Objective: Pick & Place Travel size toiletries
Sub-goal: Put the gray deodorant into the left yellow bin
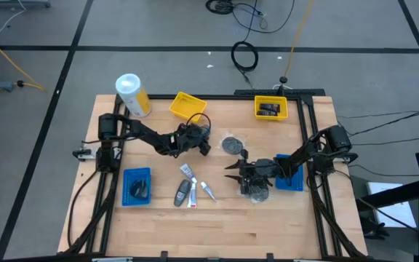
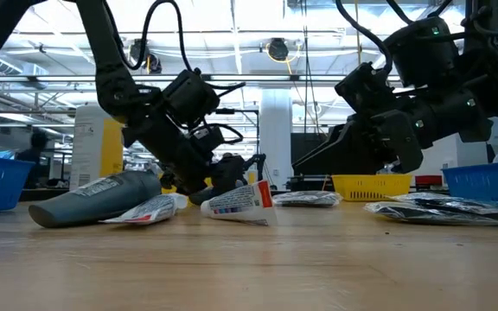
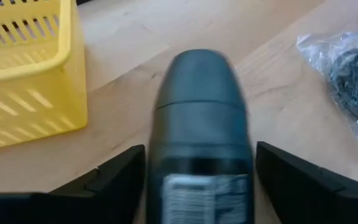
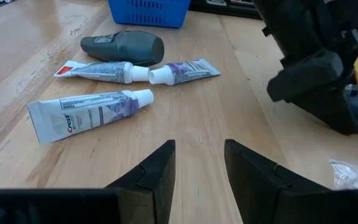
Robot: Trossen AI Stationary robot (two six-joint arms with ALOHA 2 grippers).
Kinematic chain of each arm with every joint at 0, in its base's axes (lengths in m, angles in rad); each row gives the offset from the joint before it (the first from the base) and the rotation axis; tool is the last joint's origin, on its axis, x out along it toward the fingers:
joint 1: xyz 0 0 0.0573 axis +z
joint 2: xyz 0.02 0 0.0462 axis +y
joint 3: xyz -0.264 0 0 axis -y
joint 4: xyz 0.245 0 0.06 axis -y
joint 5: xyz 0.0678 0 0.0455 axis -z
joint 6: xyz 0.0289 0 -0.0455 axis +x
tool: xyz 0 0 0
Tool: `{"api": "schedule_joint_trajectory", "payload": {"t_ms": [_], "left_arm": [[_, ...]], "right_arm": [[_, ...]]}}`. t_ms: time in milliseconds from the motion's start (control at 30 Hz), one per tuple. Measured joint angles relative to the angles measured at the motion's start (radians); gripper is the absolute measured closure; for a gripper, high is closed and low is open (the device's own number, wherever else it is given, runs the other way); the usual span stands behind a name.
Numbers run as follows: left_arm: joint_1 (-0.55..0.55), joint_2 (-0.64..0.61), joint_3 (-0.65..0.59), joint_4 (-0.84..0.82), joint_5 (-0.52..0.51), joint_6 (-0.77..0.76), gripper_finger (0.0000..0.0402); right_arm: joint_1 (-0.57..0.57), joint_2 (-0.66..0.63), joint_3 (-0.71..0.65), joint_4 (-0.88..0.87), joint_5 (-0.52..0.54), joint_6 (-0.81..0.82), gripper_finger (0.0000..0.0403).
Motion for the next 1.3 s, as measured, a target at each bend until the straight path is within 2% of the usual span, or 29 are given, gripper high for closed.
{"api": "schedule_joint_trajectory", "payload": {"t_ms": [267, 467, 600, 667, 767, 867, 1000, 1200, 1300], "left_arm": [[-0.008, 0.002, 0.000, -0.001, 0.000, 0.017, 0.0207], [-0.038, -0.028, -0.001, -0.021, 0.023, 0.058, 0.0207], [-0.084, -0.134, -0.004, -0.123, 0.084, 0.217, 0.0173], [-0.110, -0.216, -0.002, -0.201, 0.021, 0.324, 0.0162], [-0.127, -0.335, 0.005, -0.359, -0.131, 0.473, 0.0165], [-0.087, -0.442, 0.063, -0.544, -0.220, 0.588, 0.0183], [0.019, -0.495, 0.152, -0.691, -0.211, 0.662, 0.0202], [0.151, -0.496, 0.184, -0.645, -0.061, 0.746, 0.0174], [0.205, -0.479, 0.184, -0.615, -0.032, 0.742, 0.0165]], "right_arm": [[0.000, 0.000, 0.000, -0.001, 0.000, 0.000, 0.0273], [0.000, 0.000, 0.000, -0.001, 0.000, 0.000, 0.0273], [0.000, 0.000, 0.000, -0.001, 0.000, 0.000, 0.0273], [0.000, 0.000, 0.000, -0.002, 0.000, 0.000, 0.0273], [0.000, 0.000, 0.000, -0.001, 0.000, 0.000, 0.0273], [0.000, 0.000, 0.000, 0.002, 0.000, 0.000, 0.0273], [0.000, 0.000, 0.000, 0.003, 0.000, 0.000, 0.0273], [0.000, 0.000, 0.000, 0.002, 0.000, 0.001, 0.0273], [0.000, 0.000, 0.000, -0.006, 0.000, 0.014, 0.0273]]}}
